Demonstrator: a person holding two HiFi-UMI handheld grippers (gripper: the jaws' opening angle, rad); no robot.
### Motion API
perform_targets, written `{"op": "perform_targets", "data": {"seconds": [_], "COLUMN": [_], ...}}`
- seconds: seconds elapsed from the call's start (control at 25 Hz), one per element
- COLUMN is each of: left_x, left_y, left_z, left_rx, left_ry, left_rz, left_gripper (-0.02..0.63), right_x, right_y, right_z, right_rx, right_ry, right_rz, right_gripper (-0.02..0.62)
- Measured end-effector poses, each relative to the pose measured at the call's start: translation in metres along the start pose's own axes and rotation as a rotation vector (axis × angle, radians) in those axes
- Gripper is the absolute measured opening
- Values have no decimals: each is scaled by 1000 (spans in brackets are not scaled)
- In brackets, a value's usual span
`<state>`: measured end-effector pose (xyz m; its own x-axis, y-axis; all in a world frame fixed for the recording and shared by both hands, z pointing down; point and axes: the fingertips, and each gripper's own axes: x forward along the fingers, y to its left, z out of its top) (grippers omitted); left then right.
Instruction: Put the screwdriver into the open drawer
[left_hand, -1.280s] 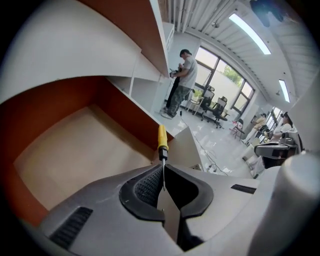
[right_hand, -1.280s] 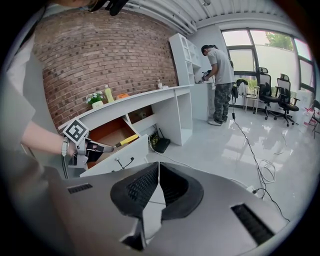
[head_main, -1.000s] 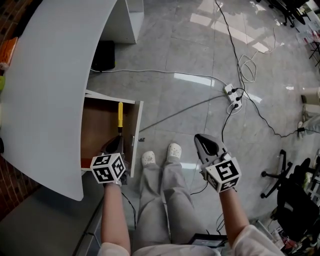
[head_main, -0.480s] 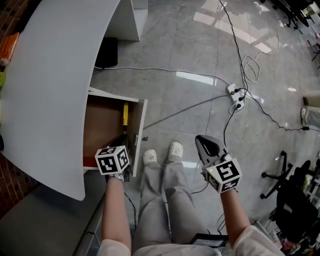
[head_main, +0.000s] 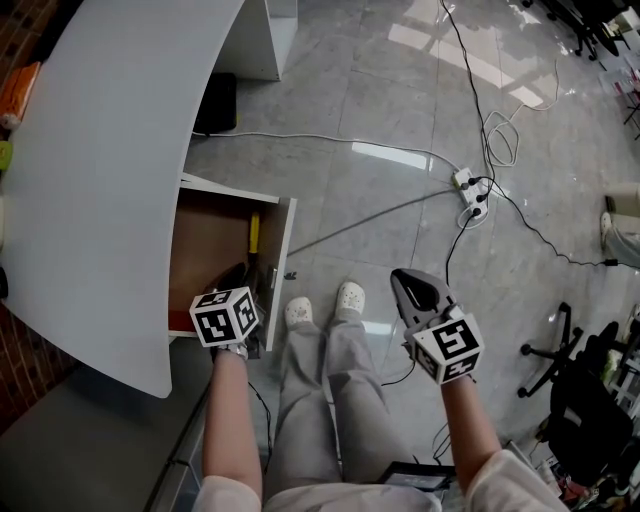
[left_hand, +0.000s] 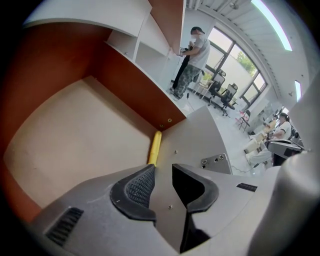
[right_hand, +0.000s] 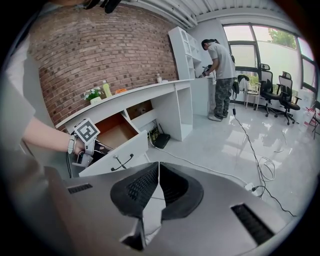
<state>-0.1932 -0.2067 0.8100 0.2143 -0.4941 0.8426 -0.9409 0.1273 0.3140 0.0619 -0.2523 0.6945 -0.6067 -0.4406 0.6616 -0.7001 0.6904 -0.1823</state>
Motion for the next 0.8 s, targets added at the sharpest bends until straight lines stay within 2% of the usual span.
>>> {"op": "perform_targets", "data": {"seconds": [0.44, 0.64, 0.8], "left_x": [-50, -80, -105], "left_y": [-21, -29, -46], "left_z": [20, 40, 58], "left_rx": [16, 3, 69], "left_ry": [-47, -111, -146], "left_rz": [0, -8, -36], "left_gripper": [104, 29, 12], "right_x": [-27, -45, -62], "right_y": [2, 2, 5], "right_z": [53, 78, 95], "right_rx": [-10, -33, -42], "right_ry": [-50, -66, -78], "right_rz": [-29, -49, -63], "right_gripper": [21, 21, 21]}}
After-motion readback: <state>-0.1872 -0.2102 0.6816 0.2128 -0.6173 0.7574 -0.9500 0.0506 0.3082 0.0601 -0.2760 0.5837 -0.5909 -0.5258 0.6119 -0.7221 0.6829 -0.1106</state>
